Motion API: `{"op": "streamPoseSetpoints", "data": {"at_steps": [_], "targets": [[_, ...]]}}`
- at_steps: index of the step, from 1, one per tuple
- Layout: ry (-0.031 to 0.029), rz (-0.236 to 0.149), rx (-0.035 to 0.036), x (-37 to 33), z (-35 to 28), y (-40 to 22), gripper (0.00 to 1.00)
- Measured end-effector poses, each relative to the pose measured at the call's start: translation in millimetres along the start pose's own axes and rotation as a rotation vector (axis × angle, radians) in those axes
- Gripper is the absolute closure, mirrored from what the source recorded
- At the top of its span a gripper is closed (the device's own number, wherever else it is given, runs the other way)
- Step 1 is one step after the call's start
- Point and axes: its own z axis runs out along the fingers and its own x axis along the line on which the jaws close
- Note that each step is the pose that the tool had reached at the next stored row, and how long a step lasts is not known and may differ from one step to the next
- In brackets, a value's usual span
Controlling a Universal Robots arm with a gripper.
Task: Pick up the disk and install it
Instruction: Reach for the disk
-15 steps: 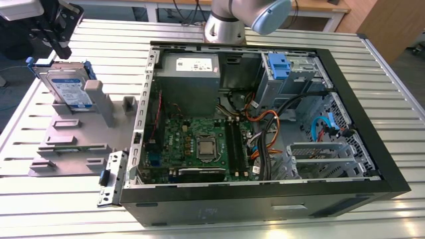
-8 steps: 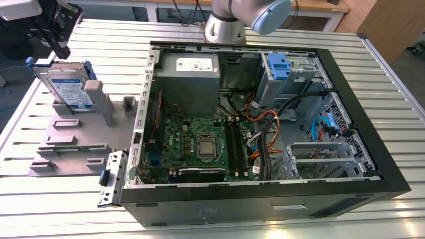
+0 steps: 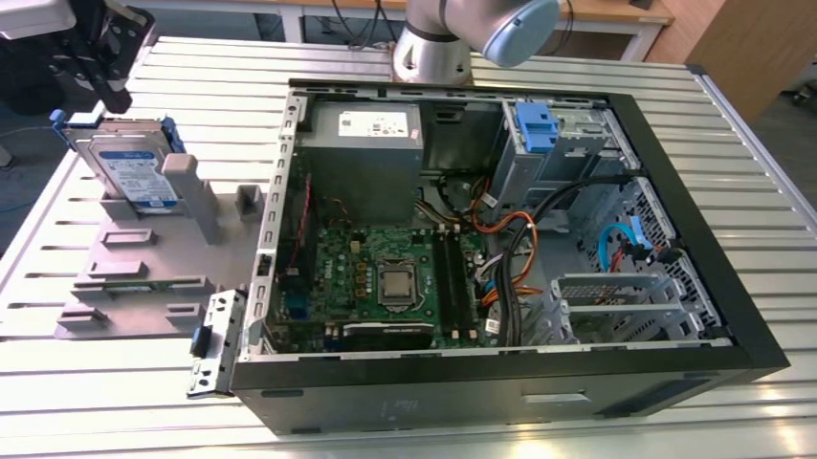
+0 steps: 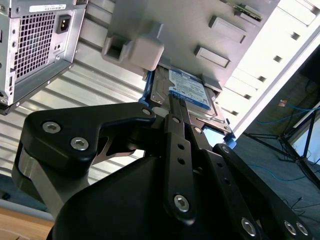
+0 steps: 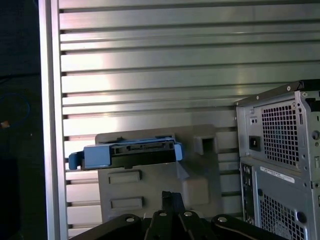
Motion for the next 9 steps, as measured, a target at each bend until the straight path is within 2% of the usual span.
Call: {"op": "streamPoseSetpoints", "data": {"at_steps": [9], "targets": [[0.0, 0.0, 0.0, 3.1, 0.0, -0.2, 0.89]]}}
